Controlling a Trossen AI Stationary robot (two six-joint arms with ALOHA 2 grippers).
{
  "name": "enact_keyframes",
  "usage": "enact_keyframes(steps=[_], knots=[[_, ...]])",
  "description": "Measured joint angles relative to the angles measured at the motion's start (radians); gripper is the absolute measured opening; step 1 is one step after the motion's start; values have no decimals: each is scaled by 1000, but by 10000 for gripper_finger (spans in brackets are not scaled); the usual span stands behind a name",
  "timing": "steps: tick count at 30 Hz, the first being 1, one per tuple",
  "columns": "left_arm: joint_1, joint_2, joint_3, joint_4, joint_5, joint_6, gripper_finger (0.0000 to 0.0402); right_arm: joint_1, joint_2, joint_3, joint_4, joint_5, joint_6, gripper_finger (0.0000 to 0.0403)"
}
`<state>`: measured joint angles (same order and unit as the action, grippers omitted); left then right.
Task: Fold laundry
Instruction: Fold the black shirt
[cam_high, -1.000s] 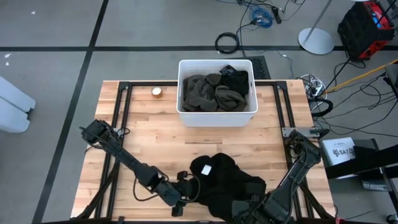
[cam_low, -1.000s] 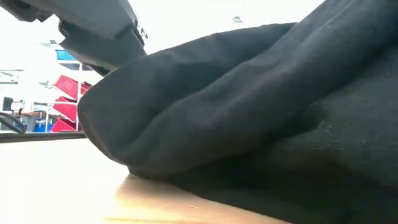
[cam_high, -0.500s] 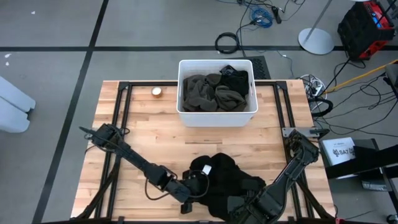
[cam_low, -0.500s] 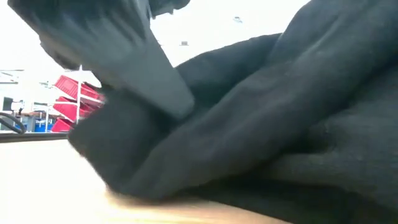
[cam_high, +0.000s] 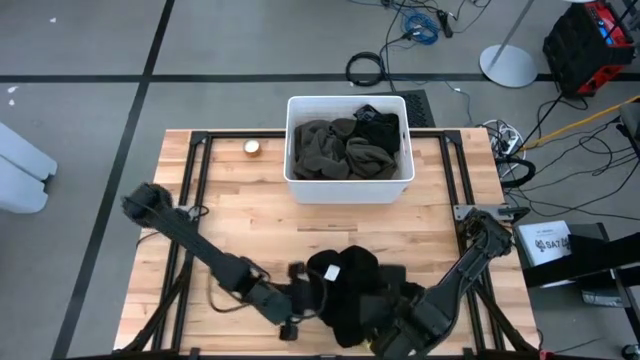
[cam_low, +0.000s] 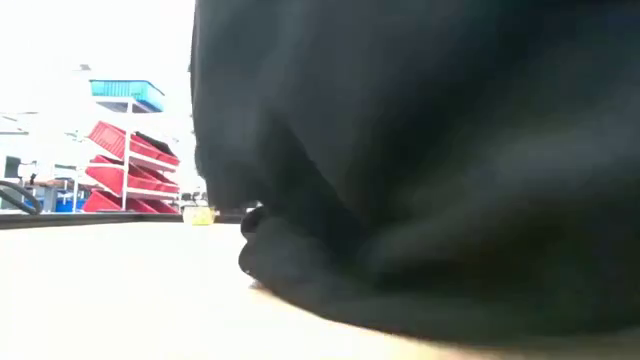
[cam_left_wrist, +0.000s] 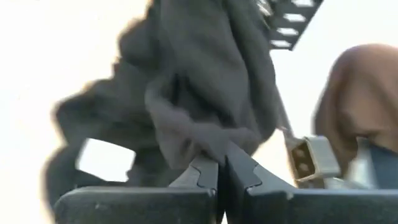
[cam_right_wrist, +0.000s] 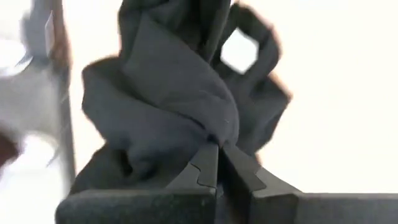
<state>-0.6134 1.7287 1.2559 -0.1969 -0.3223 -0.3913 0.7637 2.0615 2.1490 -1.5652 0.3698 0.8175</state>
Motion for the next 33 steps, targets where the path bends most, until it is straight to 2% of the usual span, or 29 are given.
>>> enact_keyframes(steps=[5, 10, 13, 15, 16, 18, 20, 22, 25, 27, 29, 31, 33], knots=[[-67, -199, 167, -279, -329, 97, 3, 2, -88, 0, 14, 303, -58, 0], [-125, -320, 323, -279, -544, 279, 2, 2, -204, 0, 87, 781, -129, 0], [-124, -343, 421, -225, -658, 460, 2, -16, -275, 0, 253, 1048, -363, 0], [-105, -345, 494, -172, -712, 599, 1, -39, -320, 1, 408, 1177, -603, 0], [-94, -343, 528, -137, -730, 677, 1, -55, -342, 1, 486, 1201, -737, 0], [-73, -340, 580, -42, -744, 826, 1, -98, -383, 2, 635, 1175, -991, 0], [-54, -337, 621, 32, -745, 954, 1, -135, -410, 2, 784, 1097, -1163, 0], [-41, -337, 645, 41, -747, 1002, 1, -165, -425, 2, 926, 1018, -1263, 0], [-35, -336, 657, -5, -774, 1000, 1, -176, -438, 2, 1058, 976, -1329, 0], [-46, -336, 652, -92, -785, 948, 1, -169, -445, 2, 1046, 963, -1306, 0], [-61, -334, 652, -232, -785, 830, 0, -146, -446, 3, 956, 961, -1216, 0], [-77, -326, 651, -394, -768, 677, 0, -118, -444, 3, 794, 911, -1046, 0], [-83, -310, 651, -552, -728, 512, 0, -95, -443, 2, 594, 768, -778, 0]])
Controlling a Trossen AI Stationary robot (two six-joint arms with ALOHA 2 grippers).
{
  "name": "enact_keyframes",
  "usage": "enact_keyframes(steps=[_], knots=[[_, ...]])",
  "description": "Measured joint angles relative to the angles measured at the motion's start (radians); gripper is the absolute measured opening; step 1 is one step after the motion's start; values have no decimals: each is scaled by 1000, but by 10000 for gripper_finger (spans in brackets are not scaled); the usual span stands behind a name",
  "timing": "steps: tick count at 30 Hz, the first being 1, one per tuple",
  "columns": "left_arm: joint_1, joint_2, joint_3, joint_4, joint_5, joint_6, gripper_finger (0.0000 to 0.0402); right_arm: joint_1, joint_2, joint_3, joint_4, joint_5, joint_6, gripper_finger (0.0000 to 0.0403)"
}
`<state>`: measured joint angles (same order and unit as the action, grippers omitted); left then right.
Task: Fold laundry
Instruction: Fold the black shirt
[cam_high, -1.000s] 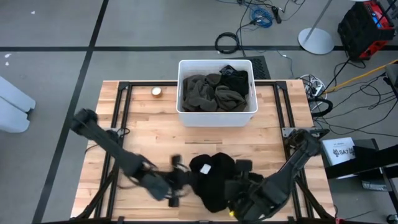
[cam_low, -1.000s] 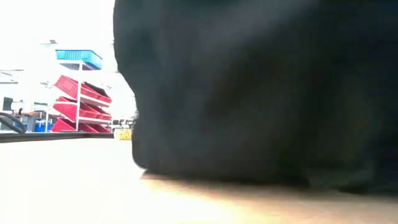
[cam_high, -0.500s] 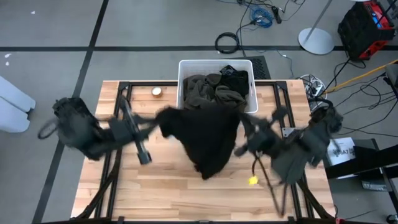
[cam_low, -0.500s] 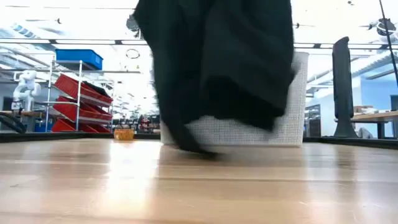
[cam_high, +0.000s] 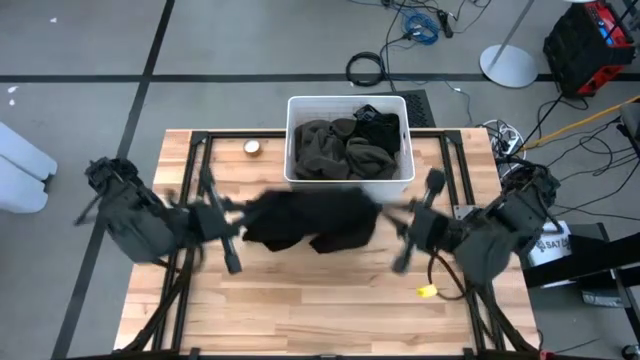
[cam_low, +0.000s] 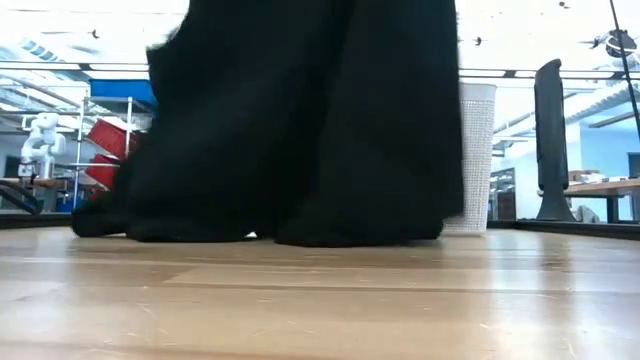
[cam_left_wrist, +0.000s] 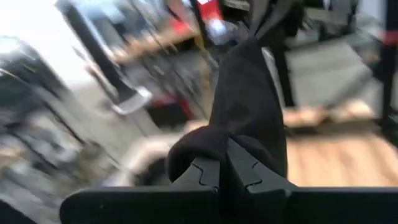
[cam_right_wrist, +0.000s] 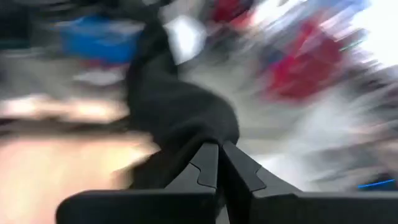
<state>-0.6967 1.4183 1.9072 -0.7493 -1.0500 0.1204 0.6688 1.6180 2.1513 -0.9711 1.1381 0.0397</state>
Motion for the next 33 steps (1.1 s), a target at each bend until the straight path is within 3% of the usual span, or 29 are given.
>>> enact_keyframes(steps=[3, 6, 10, 14, 19, 24, 29, 33], knots=[[-10, 54, -1, -210, 131, -265, 0, 13, 19, 0, -350, -294, 469, 0], [-12, 144, -45, -314, 231, -425, 0, 39, 86, -45, -618, -519, 853, 0], [-7, 287, -161, -301, 375, -512, 0, 67, 117, -234, -457, -813, 910, 0], [1, 436, -236, -255, 443, -534, 0, 89, 162, -405, -521, -967, 1070, 0], [5, 570, -236, -202, 514, -509, 0, 141, 164, -616, -490, -1069, 1191, 10], [4, 610, -240, -128, 599, -446, 0, 184, 166, -717, -234, -1122, 985, 71], [18, 602, -220, -78, 602, -396, 0, 198, 166, -723, -21, -1084, 765, 160], [13, 602, -203, -29, 640, -333, 0, 176, 164, -703, 119, -948, 693, 212]])
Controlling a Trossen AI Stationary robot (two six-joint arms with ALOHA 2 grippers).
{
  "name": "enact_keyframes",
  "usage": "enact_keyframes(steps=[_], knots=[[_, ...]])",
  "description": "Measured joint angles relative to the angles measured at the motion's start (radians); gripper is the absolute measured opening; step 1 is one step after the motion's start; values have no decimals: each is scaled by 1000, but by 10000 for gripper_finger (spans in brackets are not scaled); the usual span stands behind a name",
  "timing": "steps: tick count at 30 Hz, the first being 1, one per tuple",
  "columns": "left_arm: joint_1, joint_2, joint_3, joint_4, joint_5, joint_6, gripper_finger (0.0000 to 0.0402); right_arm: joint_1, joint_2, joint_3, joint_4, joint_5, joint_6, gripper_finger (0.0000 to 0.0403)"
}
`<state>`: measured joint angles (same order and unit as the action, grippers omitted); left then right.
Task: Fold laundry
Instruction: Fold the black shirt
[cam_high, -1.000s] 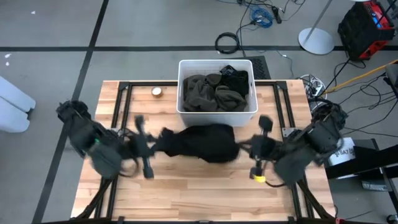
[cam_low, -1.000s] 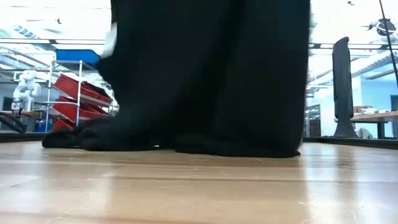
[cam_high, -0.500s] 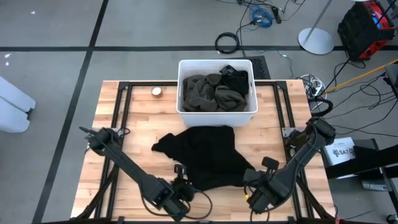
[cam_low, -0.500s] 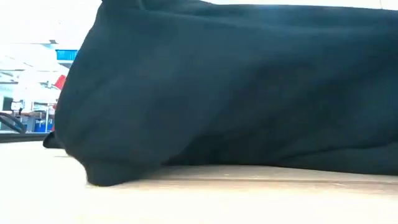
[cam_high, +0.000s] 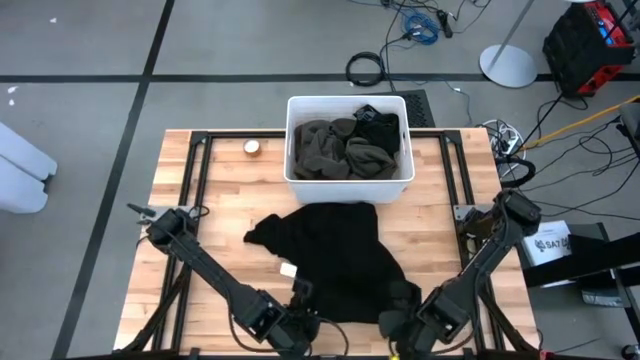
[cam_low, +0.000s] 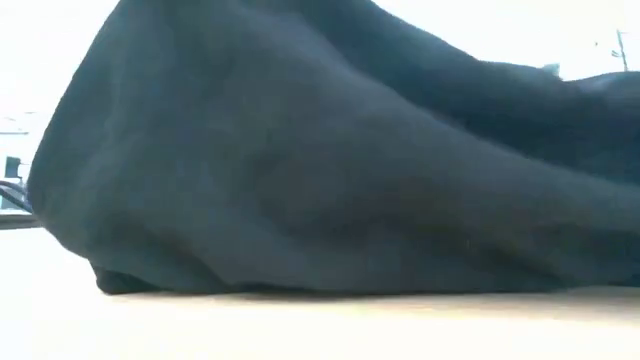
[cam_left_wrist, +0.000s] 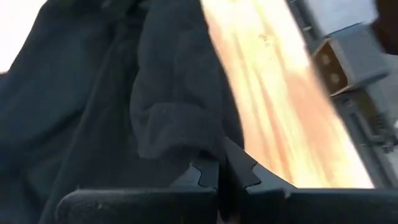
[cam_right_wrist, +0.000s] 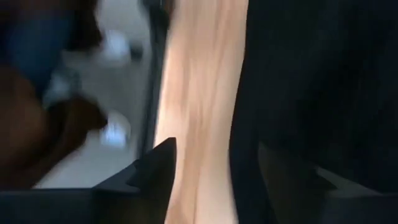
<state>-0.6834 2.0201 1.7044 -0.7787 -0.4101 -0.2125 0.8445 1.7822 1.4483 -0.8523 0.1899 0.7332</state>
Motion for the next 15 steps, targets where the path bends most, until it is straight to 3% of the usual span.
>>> enact_keyframes(steps=[6, 9, 15], knots=[[4, 0, 7, 57, 90, 93, 0, -76, 12, 4, 309, 263, -307, 236], [1, 0, 25, 59, 102, 118, 0, -133, 37, 4, 436, 229, -414, 237], [-3, 0, 100, 56, 102, 181, 2, -216, 77, 3, 523, 109, -456, 238]])
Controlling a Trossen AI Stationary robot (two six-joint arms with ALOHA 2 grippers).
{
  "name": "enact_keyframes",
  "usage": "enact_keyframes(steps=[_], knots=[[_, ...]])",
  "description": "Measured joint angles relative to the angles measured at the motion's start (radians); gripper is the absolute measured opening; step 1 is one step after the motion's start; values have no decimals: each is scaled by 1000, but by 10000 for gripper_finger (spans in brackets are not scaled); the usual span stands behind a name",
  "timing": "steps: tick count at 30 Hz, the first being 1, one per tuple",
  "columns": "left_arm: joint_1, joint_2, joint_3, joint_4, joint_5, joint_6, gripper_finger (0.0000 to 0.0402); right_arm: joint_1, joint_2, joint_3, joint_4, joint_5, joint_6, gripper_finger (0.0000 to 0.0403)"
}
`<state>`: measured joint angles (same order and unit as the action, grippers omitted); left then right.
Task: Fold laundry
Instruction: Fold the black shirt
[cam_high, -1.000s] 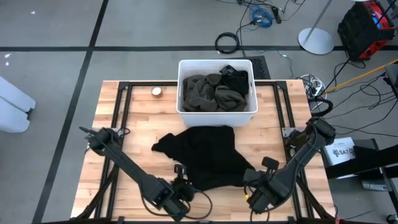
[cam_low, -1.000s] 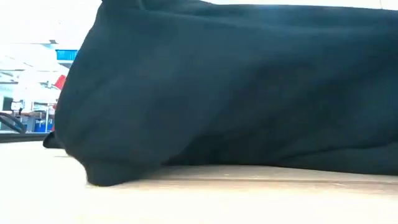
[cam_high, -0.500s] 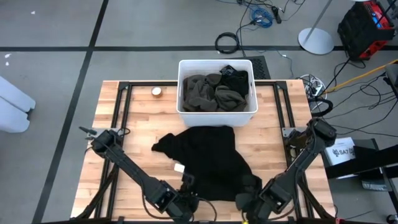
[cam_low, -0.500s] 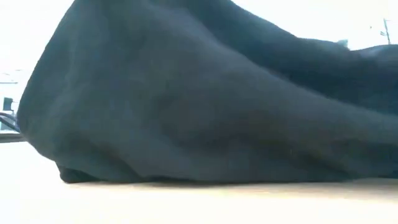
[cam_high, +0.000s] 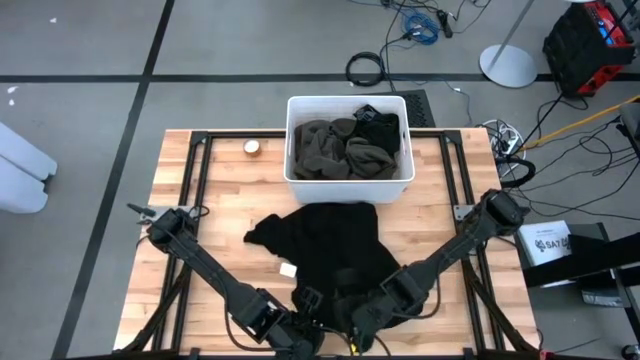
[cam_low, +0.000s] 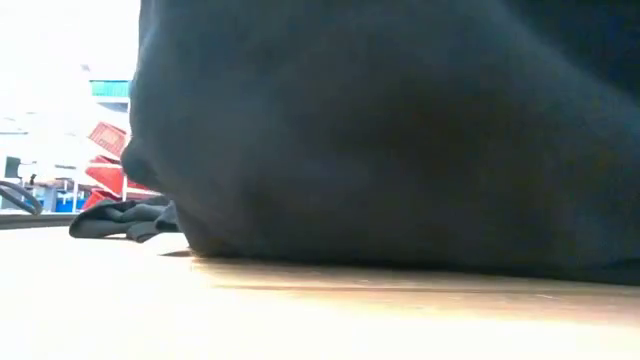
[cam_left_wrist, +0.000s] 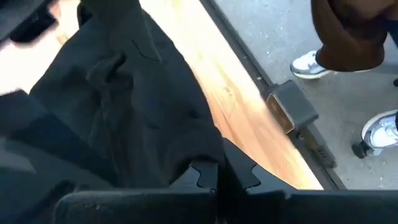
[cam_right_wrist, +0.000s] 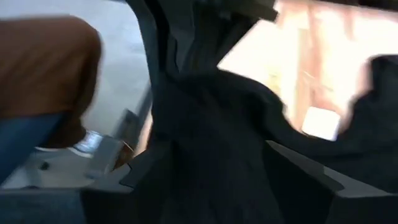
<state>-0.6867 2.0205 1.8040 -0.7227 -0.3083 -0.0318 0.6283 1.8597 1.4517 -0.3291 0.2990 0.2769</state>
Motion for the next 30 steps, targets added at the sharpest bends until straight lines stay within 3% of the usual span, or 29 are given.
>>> enact_keyframes(steps=[4, 10, 22, 25, 30], knots=[[2, 1, 35, -41, 1, 12, 3, -17, 7, 0, 78, -92, -13, 238], [8, 1, 54, -83, 0, -13, 4, -13, 9, 0, 55, -195, 37, 233], [26, 1, 56, -65, 0, -13, 6, -25, 56, 0, 50, -160, 44, 197], [26, 1, 56, -86, 0, -11, 6, -29, 50, 0, 8, -136, 44, 158], [26, 1, 56, -113, -8, 42, 38, -32, 16, 0, -43, -110, 29, 24]])
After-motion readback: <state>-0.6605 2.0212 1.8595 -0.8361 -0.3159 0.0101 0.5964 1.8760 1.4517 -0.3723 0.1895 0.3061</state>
